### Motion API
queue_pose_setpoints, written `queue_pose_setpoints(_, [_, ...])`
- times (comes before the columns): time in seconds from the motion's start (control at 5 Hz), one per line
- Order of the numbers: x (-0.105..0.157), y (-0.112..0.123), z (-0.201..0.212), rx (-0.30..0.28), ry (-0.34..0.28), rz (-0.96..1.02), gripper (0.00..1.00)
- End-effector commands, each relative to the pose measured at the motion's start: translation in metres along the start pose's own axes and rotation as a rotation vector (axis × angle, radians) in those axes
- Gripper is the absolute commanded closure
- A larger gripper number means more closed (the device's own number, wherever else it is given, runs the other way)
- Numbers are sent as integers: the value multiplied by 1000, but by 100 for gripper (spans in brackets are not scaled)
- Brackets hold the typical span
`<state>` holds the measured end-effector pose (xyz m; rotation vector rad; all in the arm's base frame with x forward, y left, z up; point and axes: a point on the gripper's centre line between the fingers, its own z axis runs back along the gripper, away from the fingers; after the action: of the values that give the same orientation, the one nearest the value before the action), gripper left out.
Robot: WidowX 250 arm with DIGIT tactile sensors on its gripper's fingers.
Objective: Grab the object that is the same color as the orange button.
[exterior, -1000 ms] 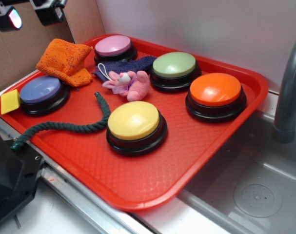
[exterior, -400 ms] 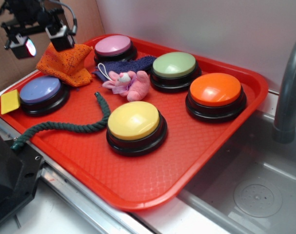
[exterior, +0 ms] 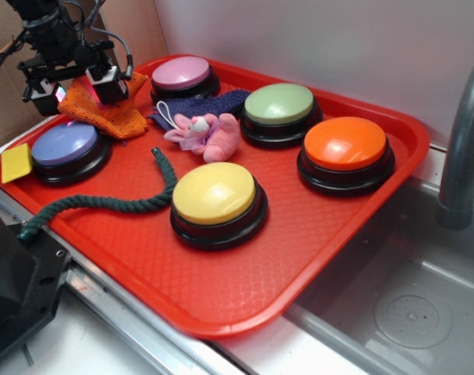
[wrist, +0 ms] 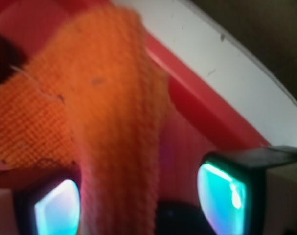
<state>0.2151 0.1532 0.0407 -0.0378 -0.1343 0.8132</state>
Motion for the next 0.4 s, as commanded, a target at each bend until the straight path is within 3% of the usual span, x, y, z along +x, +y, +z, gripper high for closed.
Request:
queue_pose_setpoints(0.0, [-5,-12,25,-37,-93,-89,100])
queue_pose_setpoints(0.2, [-8,-18,43,31,-120,-161,100])
